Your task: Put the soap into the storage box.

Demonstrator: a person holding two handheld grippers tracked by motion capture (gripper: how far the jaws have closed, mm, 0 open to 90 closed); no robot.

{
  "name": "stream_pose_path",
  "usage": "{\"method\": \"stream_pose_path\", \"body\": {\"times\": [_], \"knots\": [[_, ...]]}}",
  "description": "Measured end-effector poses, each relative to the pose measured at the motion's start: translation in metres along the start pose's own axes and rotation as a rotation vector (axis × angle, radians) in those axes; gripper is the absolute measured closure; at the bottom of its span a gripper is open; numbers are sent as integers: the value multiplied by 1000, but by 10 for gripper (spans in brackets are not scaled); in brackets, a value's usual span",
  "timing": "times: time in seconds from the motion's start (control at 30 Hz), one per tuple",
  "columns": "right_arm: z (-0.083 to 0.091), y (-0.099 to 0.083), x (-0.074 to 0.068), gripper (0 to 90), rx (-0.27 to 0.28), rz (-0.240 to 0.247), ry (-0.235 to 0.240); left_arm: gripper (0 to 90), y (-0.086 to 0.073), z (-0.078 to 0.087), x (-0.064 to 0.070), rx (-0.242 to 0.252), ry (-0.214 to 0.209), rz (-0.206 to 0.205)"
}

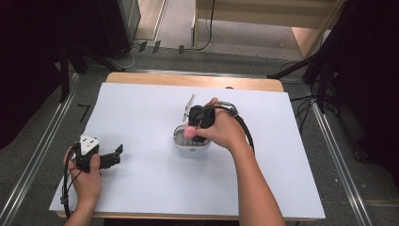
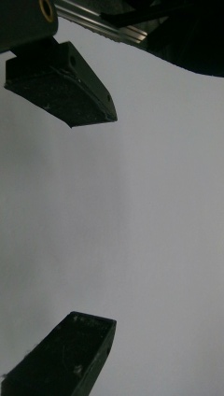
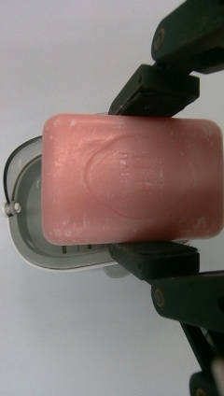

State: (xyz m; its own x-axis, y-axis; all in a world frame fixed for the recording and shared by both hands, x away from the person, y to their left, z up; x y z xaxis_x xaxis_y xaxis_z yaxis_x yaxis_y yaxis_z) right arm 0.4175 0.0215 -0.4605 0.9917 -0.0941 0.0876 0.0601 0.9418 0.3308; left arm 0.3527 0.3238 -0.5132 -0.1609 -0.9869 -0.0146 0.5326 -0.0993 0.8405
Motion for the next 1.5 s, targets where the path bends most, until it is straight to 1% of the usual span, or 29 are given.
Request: {"method": "stream_pose_path", "body": {"times": [0.03,0.07,0.1,0.2,0.23,0.27,0.37,0.43,0.5,0.67,0.7,0.73,0.87,0.9,1.0,1.07,1.1,1.17,1.2,1.27,1.3,1.37,1.4,1.43,1.47,1.5], "knots": [[0,1,0,386,-7,-2,-5,36,0,0,0,-1,-1,1],[-2,3,0,386,1,4,-4,36,0,0,0,0,-1,1],[-3,4,-2,386,-4,0,6,36,0,0,0,1,-2,1],[-6,6,-2,386,-10,10,7,36,0,0,0,0,-1,1],[-9,7,-2,386,-12,33,9,36,0,0,0,1,-3,1],[-10,7,-2,386,-16,41,9,36,0,0,0,1,-4,2],[-12,7,-4,385,-28,33,17,36,0,0,0,0,-3,2],[-13,6,-3,385,-33,36,18,36,0,0,0,0,-4,3],[-13,5,-3,385,-35,28,14,36,0,0,0,1,-5,5],[-15,4,-2,385,-35,26,14,36,0,0,-1,0,-2,6],[-15,4,-1,386,-33,38,8,36,0,0,-1,-1,-2,6],[-15,4,-1,386,-33,38,8,36,0,0,0,1,-2,8],[-15,3,-1,385,-35,31,10,36,0,0,-1,-1,-1,8],[-15,3,-1,385,-36,19,8,36,0,0,-1,0,-2,8],[-14,2,0,385,-32,21,12,36,0,0,-1,0,-2,9],[-10,5,1,405,13,9,14,35,0,-1,-1,3,-4,11],[-8,5,2,405,25,-2,11,36,0,0,-1,3,-5,11],[-4,4,2,399,38,-10,13,35,0,-1,-1,3,-5,11],[-4,4,2,399,38,-10,13,35,0,-1,-1,3,-5,11],[-1,2,1,390,40,-26,11,35,0,-1,-1,3,-5,12],[2,0,1,385,57,-35,10,35,0,-1,-1,3,-6,12],[3,-2,0,379,64,-43,16,35,0,-1,-1,3,-5,12],[6,-6,-1,368,79,-67,18,35,0,-1,-1,2,-4,10],[6,-6,-1,368,79,-67,18,35,0,-1,-1,2,-4,11],[9,-9,-1,339,113,-101,22,35,0,-1,0,3,-6,12],[9,-9,-1,339,113,-101,22,35,0,-1,0,3,-6,12]]}}
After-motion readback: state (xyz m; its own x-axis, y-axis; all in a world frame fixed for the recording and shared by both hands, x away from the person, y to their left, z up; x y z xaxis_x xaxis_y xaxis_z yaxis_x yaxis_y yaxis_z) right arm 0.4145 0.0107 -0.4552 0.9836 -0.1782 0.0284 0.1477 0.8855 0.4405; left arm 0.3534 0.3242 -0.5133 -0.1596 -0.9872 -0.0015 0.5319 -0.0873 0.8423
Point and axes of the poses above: each handheld gripper's, and its own axes: z roughly backward along the jaws, y roughly out of its top, x roughly to its right, the point moved 9 cm from there along -z, roughly forward along the jaws, and after that the axes turned 2 degrees about z, right-handed, at the moved point
